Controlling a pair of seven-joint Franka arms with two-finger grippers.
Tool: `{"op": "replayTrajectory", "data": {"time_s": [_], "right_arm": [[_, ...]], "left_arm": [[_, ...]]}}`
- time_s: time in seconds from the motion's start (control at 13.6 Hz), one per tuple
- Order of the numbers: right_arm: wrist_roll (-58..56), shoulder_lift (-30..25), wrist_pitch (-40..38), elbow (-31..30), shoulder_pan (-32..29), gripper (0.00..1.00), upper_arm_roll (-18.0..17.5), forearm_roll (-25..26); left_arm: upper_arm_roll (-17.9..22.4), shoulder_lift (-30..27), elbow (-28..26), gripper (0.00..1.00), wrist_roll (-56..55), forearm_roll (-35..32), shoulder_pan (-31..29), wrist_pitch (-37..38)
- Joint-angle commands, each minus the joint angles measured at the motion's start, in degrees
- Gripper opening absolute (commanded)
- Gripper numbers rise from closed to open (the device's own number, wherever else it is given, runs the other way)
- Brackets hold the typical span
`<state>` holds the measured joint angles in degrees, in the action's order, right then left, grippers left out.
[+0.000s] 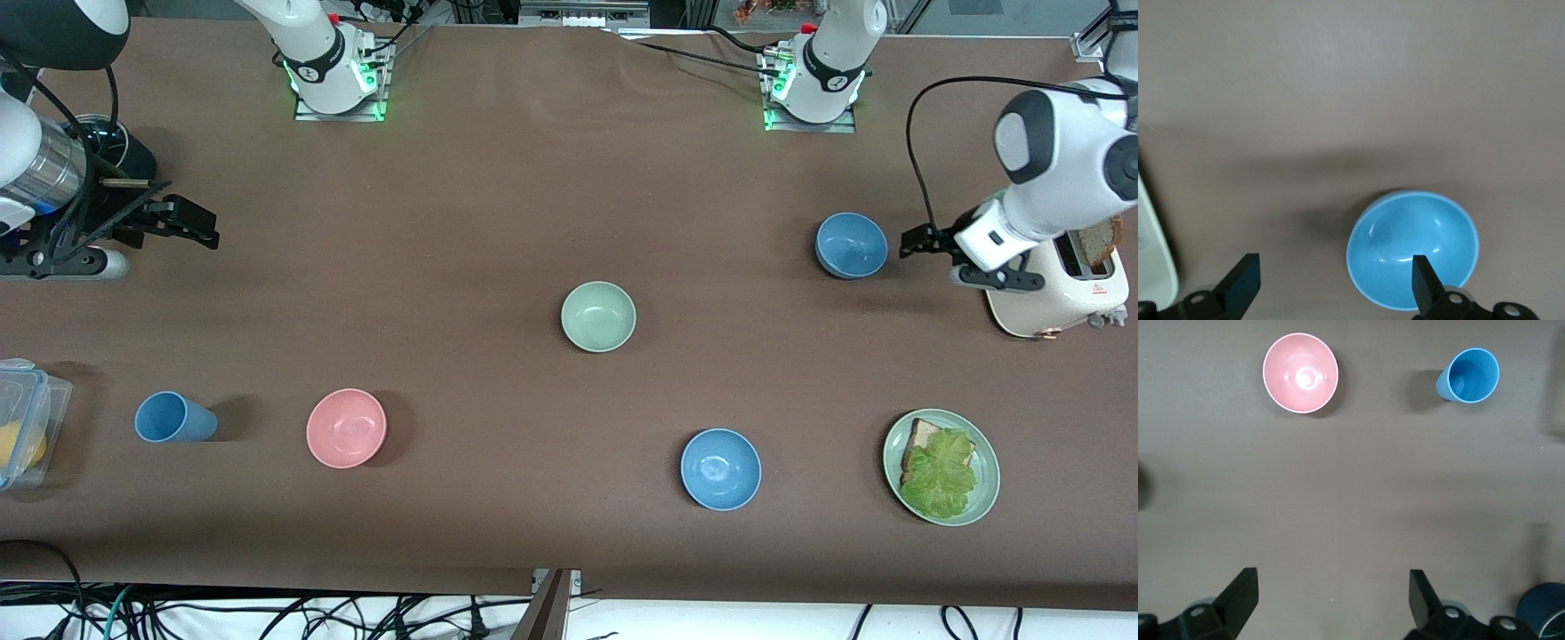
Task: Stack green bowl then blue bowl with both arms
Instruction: 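Reach the left gripper to the blue bowl beside the toaster, then close the left gripper on the blue bowl's rim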
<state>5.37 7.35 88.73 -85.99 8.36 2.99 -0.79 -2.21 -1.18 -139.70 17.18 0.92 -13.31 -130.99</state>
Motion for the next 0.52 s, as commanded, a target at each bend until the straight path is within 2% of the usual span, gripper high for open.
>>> {"op": "replayTrajectory", "data": {"time_s": [0.0,0.15,0.22,0.29,0.37,0.44], "right_arm": [[0.1,0.1,-0.6,0.8,-0.1,1.0,0.0,0.6],[0.1,0.2,-0.6,0.9,-0.1,1.0,-0.1,0.6],[0.1,0.2,-0.7,0.9,-0.1,1.0,-0.1,0.6],[0.1,0.1,-0.6,0.9,-0.1,1.0,-0.1,0.6],[0.1,0.1,-0.7,0.8,-0.1,1.0,-0.1,0.6],[0.1,0.2,-0.7,0.8,-0.1,1.0,-0.1,0.6]], "left_arm": [[-0.4,-1.0,-10.3,1.0,3.1,2.2,-0.4,-13.2],[-0.4,3.7,-11.1,0.99,3.7,2.3,-0.5,-16.8],[-0.5,5.7,-11.1,0.92,4.5,2.3,-0.6,-18.0],[-0.5,7.1,-11.1,0.82,5.1,2.3,-0.7,-19.2],[-0.5,7.6,-11.1,0.55,5.2,2.3,-0.6,-19.6],[-0.5,7.4,-11.0,0.22,5.7,2.3,-0.6,-19.5]]}}
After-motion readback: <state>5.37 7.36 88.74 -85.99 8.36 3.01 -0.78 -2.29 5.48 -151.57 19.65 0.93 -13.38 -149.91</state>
